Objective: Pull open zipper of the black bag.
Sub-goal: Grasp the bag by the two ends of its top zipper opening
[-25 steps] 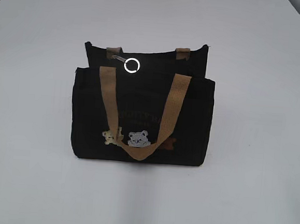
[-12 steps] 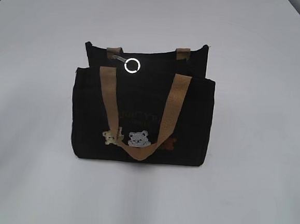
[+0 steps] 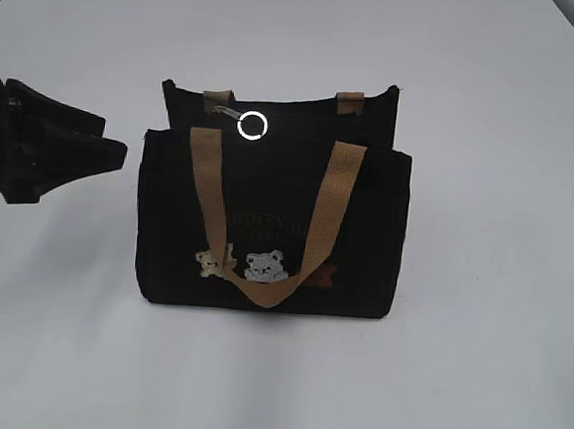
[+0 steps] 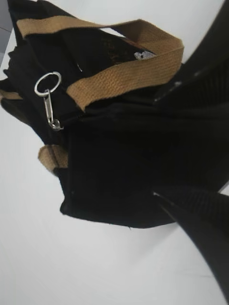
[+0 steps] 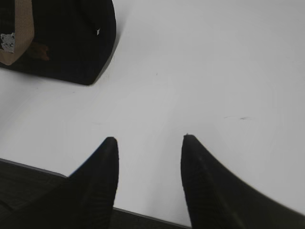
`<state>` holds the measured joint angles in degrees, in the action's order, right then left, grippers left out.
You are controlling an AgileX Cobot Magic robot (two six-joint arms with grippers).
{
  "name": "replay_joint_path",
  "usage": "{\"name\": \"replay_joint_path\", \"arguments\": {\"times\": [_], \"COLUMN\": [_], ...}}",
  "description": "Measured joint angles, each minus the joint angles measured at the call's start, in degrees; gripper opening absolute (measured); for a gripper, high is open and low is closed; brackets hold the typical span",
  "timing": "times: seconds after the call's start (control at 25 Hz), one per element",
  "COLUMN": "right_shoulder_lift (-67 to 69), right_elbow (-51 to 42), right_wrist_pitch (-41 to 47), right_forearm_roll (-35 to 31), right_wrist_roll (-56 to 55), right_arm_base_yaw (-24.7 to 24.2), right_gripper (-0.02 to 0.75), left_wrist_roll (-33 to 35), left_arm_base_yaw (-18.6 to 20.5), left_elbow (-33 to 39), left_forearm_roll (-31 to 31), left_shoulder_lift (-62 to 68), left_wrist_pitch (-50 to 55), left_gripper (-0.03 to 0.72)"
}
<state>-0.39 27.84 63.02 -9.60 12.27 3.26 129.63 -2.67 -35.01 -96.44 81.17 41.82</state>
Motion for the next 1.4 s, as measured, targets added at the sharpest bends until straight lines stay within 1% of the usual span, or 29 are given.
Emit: {"name": "replay_joint_path", "arguments": {"times": [0.08,0.2,0.4,0.44,0.48,0.52,0.56,0.64,0.68,0.76,0.88,0.92,1.0,1.04,1.08,1.16,1.28,1.4], "right_shoulder_lift": [0.0,0.0,0.3,1.1,2.7,4.9,7.5,13.4,17.3,25.7,40.3,45.8,56.6,61.4,66.2,74.3,85.1,92.9], "right_elbow": [0.0,0.0,0.0,0.0,0.2,0.5,0.8,1.6,1.8,2.1,2.6,3.6,6.9,9.3,12.2,17.6,25.9,32.6], "right_wrist_pitch": [0.0,0.0,0.0,-0.1,-0.2,-1.0,-2.4,-8.4,-12.1,-18.2,-26.1,-27.9,-29.9,-30.4,-30.8,-31.6,-32.6,-32.8], "right_forearm_roll": [-0.3,-0.7,-2.2,-2.9,-4.0,-5.4,-7.1,-13.4,-17.0,-27.1,-41.7,-46.4,-54.0,-56.9,-58.8,-60.6,-61.3,-61.3], "right_wrist_roll": [0.0,0.0,0.3,1.0,2.2,4.4,7.5,15.7,21.1,32.6,56.2,63.0,77.0,81.5,85.8,91.4,95.1,95.9], "right_arm_base_yaw": [0.0,0.0,0.0,0.0,0.0,0.0,0.0,0.0,0.0,0.0,1.5,2.6,5.7,7.3,9.4,13.0,17.4,20.4], "right_gripper": [0.344,0.344,0.344,0.344,0.344,0.344,0.344,0.344,0.344,0.344,0.344,0.344,0.344,0.344,0.344,0.344,0.344,0.344], "left_wrist_roll": [1.6,2.9,3.0,3.0,3.1,3.1,3.1,3.1,3.1,3.1,3.1,3.1,3.1,3.1,3.1,3.1,3.1,3.1], "left_arm_base_yaw": [-0.3,-2.2,-7.6,-8.8,-9.7,-10.7,-11.5,-12.3,-12.3,-12.3,-12.3,-12.3,-12.3,-12.3,-12.3,-12.3,-12.4,-12.4], "left_elbow": [-1.0,-2.5,-5.8,-6.7,-7.5,-8.2,-8.7,-9.4,-9.6,-9.7,-9.8,-9.8,-9.8,-9.8,-9.8,-9.8,-9.8,-9.8], "left_forearm_roll": [-0.4,-0.8,-2.3,-2.4,-2.5,-2.6,-2.6,-2.8,-2.9,-3.1,-3.2,-3.2,-3.3,-3.3,-3.3,-3.3,-3.3,-3.3], "left_shoulder_lift": [2.2,4.1,8.1,9.3,10.6,11.9,12.7,14.2,14.5,14.8,14.8,14.8,14.8,14.8,14.8,14.8,14.8,14.8], "left_wrist_pitch": [0.7,0.7,-1.1,-1.9,-2.7,-3.5,-3.8,-4.1,-4.2,-4.2,-4.2,-4.2,-4.2,-4.1,-4.1,-4.1,-4.1,-4.1], "left_gripper": [0.409,0.432,0.437,0.43,0.406,0.352,0.27,0.115,0.064,0.065,0.065,0.065,0.065,0.065,0.065,0.065,0.065,0.065]}}
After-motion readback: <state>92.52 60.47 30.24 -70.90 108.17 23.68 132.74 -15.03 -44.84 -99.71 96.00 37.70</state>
